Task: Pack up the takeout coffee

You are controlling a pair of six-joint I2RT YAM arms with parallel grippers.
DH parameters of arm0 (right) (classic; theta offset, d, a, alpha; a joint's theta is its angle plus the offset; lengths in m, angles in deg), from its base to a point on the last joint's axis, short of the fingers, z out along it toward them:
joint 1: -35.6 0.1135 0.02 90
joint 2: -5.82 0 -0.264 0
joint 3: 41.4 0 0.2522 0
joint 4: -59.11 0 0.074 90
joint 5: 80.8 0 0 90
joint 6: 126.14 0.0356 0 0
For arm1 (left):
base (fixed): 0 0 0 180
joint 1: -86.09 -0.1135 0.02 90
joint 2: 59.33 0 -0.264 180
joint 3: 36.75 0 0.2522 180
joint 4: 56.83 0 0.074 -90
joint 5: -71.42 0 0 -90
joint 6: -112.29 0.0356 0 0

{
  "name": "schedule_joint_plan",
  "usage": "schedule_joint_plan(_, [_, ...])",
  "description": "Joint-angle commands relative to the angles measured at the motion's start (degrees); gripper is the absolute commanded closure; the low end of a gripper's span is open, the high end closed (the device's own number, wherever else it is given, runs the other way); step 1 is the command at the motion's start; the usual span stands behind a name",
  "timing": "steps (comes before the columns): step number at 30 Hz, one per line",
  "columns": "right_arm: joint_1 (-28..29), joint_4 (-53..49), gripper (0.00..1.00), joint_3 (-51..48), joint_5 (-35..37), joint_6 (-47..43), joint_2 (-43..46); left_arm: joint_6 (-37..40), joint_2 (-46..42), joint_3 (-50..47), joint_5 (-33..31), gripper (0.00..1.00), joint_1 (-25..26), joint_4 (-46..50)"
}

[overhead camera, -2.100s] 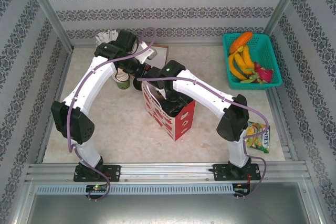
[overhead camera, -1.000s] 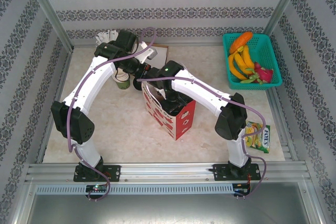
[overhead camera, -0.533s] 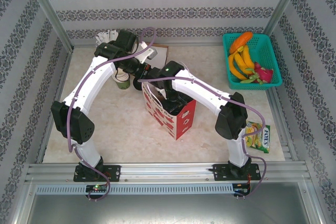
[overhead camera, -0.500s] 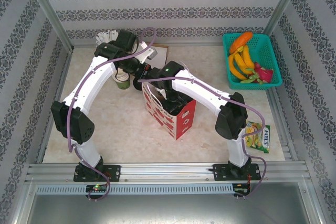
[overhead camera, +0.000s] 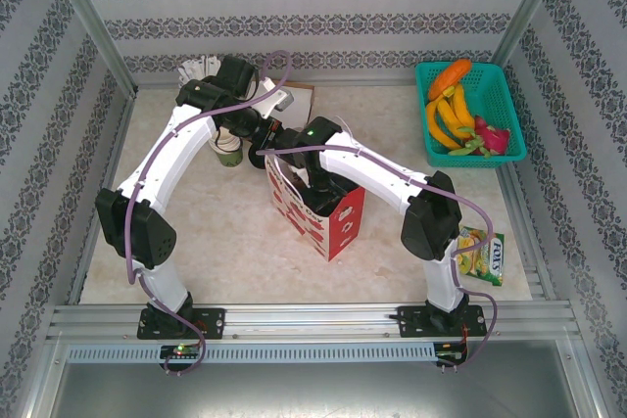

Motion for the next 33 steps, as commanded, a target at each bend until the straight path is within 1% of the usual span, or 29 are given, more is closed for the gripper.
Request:
schedule_joint_plan(1, [-0.7,0.8,0.49,-0.7,-0.5,-0.2,-0.8,-0.2,0.8,0.4,0.9,1.00,-0.1,-0.1])
schedule_joint_plan(33, [-0.8,3.2,0.51,-0.5,-1.7,-0.4,-0.1,-0.2,1.6,0.7,1.5,1.00,-0.1,0.1])
